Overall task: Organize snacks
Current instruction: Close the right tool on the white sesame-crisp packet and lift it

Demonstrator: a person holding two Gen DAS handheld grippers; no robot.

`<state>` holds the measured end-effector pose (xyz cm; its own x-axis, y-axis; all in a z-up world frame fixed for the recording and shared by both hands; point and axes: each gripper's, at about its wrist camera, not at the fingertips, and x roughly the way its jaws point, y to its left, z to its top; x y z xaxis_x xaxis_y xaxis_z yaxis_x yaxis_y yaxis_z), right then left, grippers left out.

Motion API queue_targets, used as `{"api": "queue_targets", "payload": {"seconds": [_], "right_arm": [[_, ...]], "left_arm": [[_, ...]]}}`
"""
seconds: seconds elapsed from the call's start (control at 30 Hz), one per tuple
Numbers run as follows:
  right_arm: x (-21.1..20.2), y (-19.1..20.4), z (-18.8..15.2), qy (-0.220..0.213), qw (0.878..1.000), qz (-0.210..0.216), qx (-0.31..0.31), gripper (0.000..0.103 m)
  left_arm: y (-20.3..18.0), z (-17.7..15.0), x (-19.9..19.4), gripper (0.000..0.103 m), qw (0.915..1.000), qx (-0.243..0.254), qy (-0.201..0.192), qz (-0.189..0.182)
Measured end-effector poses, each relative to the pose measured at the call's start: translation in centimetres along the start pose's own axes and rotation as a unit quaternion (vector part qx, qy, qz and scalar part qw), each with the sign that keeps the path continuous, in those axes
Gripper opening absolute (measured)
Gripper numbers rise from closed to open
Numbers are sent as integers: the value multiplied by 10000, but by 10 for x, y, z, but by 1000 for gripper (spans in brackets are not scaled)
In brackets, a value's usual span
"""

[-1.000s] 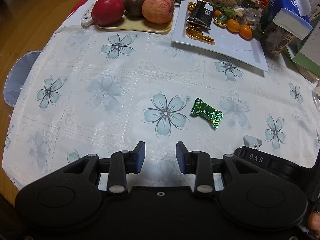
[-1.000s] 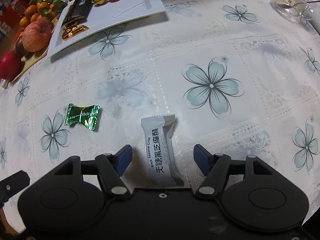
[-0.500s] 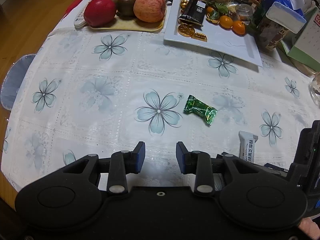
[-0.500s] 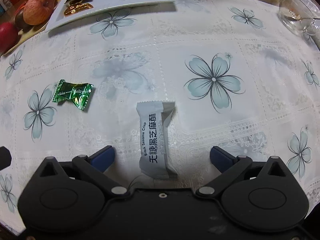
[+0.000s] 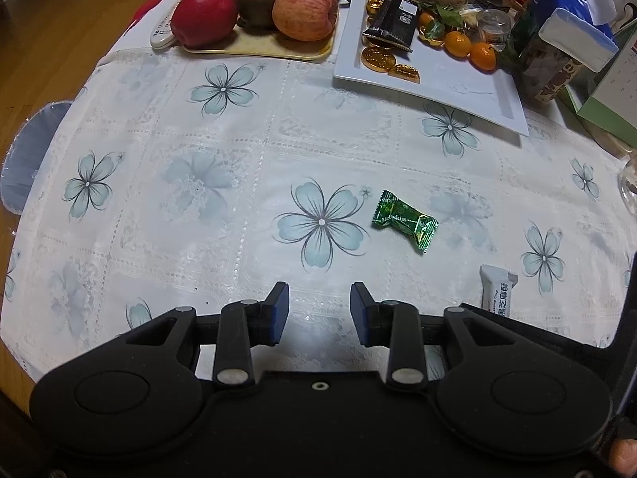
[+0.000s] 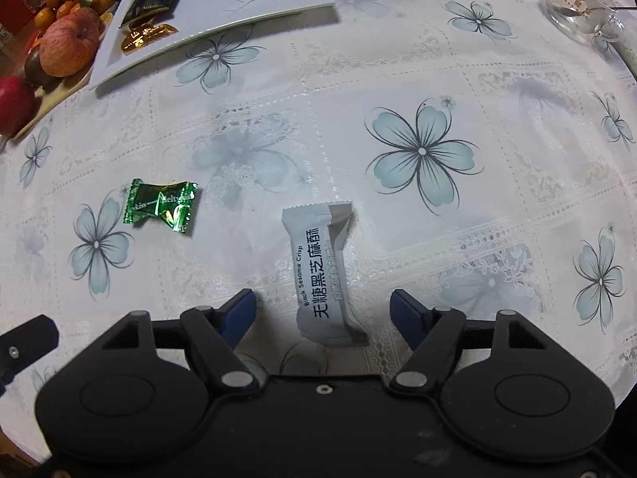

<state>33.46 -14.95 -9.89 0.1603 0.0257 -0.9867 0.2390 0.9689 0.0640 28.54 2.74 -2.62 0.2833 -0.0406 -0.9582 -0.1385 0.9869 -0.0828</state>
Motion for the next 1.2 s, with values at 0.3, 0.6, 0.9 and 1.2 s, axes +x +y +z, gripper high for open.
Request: {"api": "queue_targets", "payload": {"seconds": [0.3, 0.6, 0.9, 1.2], "right_arm": [[-12, -1, 7, -209, 9997, 21, -97, 22], [-41, -26, 14, -401, 9977, 497, 235, 21], [-63, -43, 16, -618, 9947, 668, 473, 22], [-75, -50, 17, -850, 9928, 705, 466, 22]], "left_arm": [[0, 1, 10, 43, 9998, -172, 99, -90], [-15, 12, 20, 43, 9995, -259, 83, -166], [-58, 51, 38, 43, 9985, -458, -74, -286], [-82, 58, 85, 43, 9984, 60, 354, 446]]}}
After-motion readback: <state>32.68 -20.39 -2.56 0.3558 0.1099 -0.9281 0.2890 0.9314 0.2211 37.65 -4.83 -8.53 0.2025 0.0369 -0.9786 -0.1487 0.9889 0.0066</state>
